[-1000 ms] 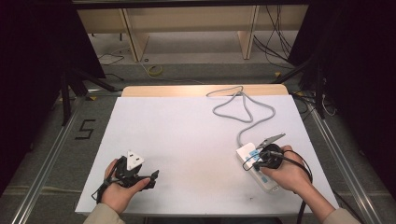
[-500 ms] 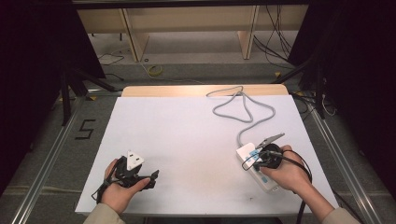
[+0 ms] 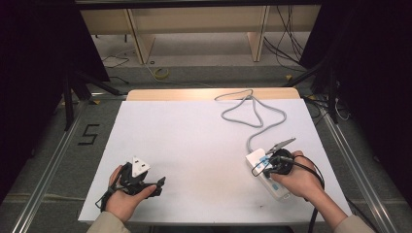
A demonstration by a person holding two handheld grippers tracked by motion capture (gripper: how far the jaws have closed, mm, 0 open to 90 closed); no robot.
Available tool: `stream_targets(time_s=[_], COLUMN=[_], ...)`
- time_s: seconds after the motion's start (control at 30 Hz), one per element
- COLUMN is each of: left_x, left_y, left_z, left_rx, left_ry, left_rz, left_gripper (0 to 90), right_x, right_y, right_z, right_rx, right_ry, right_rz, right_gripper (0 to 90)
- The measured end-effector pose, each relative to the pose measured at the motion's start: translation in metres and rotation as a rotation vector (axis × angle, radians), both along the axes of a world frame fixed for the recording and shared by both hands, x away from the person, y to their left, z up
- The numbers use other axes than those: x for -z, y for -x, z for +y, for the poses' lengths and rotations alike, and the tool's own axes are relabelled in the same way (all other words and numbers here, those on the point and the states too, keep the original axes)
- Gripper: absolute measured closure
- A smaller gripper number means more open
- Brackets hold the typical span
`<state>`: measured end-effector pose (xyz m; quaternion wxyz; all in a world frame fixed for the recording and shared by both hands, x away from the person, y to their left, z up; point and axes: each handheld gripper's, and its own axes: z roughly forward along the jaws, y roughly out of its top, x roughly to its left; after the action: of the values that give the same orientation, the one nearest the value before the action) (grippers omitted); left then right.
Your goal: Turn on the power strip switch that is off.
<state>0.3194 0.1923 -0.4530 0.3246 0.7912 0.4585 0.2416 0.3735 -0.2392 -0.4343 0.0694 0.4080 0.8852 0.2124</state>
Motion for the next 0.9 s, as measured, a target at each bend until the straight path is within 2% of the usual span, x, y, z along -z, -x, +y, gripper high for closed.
stream_targets(time_s=[0.9], left_x=[0.0], left_y=[-0.0001], left_z=[-0.0009], left_rx=[0.0], left_ry=[0.002], left_rz=[-0.002], left_gripper=[14.3], right_x=[0.0002], right_y=[-0.0001], right_z=[0.0018], right_rx=[0.009], right_ry=[0.01], right_rz=[0.008], right_gripper=[90.0])
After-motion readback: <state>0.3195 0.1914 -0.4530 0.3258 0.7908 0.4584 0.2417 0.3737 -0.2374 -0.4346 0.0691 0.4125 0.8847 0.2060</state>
